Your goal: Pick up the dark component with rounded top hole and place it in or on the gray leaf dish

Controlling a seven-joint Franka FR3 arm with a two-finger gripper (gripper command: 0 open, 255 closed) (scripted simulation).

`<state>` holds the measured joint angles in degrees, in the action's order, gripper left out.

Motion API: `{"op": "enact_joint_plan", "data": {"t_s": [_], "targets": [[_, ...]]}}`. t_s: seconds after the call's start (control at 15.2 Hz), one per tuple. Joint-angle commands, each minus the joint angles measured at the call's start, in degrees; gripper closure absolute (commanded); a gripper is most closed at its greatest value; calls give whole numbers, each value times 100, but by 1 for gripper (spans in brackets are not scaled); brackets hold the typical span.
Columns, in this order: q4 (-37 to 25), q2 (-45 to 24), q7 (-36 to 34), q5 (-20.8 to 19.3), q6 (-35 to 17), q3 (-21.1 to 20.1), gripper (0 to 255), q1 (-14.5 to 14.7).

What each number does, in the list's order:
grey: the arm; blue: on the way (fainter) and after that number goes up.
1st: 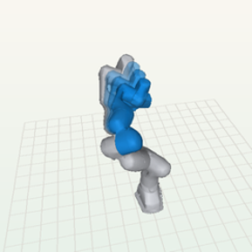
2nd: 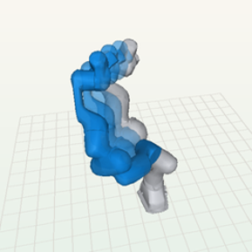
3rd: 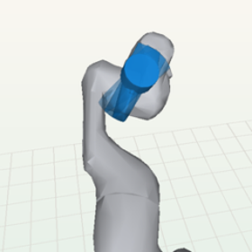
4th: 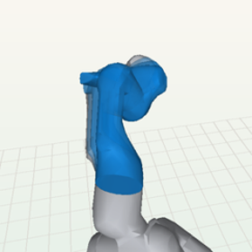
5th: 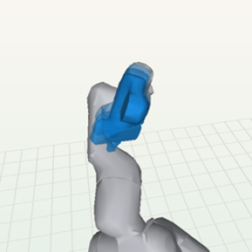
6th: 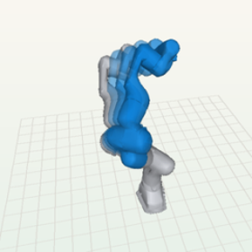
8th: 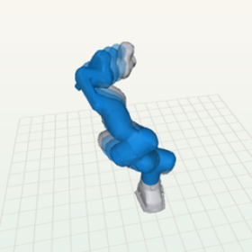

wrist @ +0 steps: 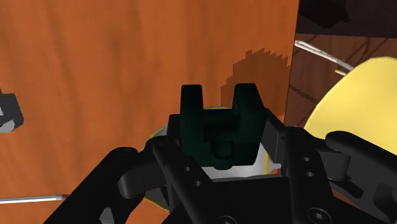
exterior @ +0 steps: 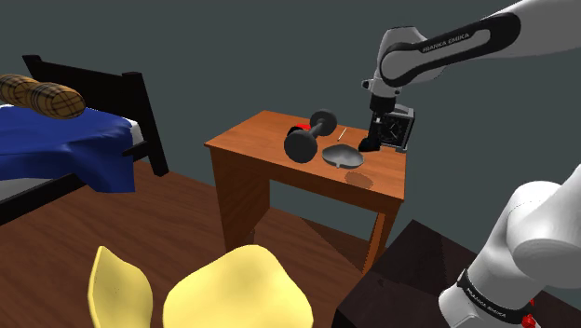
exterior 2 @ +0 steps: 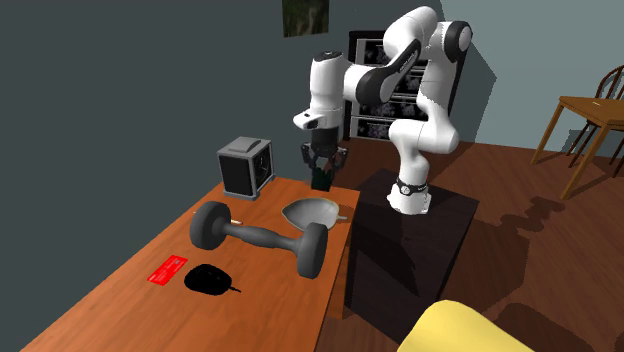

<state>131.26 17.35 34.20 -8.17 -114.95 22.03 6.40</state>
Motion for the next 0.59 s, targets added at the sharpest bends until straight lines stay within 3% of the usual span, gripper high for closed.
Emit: {"op": "enact_joint_plan", "data": {"t_s": [0.0,0.33,0.53], "targets": [[-383,-371,-57,165,34,-46,255,120],[-1355,-1353,-138,565,85,-137,255,331],[-1191,-1421,-124,586,-143,-131,255,325]]}}
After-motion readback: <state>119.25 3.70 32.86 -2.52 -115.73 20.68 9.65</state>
